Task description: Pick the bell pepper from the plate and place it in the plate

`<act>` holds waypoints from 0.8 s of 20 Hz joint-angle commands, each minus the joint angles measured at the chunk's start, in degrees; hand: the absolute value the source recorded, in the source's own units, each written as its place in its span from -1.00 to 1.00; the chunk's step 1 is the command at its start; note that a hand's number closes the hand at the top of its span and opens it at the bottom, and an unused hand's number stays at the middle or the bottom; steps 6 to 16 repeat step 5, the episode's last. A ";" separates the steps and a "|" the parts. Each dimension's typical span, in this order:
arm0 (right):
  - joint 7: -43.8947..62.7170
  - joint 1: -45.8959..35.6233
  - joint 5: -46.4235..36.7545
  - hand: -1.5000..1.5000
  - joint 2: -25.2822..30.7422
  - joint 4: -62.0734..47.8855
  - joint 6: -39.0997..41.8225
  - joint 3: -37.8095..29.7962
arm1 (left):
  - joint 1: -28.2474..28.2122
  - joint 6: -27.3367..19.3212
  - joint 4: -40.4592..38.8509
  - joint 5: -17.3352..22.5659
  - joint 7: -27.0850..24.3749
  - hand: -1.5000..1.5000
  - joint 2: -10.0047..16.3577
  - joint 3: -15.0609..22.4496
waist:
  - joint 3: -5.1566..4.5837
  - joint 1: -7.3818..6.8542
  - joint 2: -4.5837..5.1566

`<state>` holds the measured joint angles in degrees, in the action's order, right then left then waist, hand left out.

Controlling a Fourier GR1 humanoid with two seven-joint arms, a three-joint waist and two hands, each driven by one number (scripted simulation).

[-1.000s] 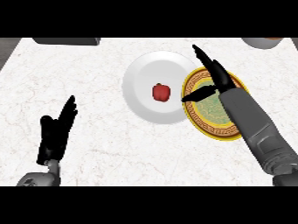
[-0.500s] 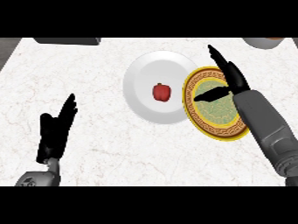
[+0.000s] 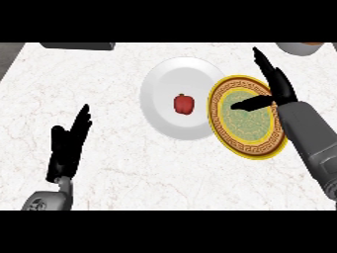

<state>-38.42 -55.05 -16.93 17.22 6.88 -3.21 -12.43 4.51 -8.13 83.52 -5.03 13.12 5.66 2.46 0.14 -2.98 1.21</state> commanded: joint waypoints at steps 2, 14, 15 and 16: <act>-1.65 2.44 -0.61 -1.00 1.62 -0.68 -0.09 0.17 | -1.44 -0.91 3.11 -1.15 0.89 0.00 -1.17 1.68 | 0.04 -0.18 0.03; -0.86 1.43 -0.94 -1.00 2.54 -0.74 -1.54 0.14 | -2.45 0.43 2.33 -0.56 0.13 0.00 0.61 0.40 | 0.06 -0.69 0.20; -0.86 1.43 -0.94 -1.00 2.54 -0.74 -1.54 0.14 | -2.45 0.43 2.33 -0.56 0.13 0.00 0.61 0.40 | 0.06 -0.69 0.20; -0.86 1.43 -0.94 -1.00 2.54 -0.74 -1.54 0.14 | -2.45 0.43 2.33 -0.56 0.13 0.00 0.61 0.40 | 0.06 -0.69 0.20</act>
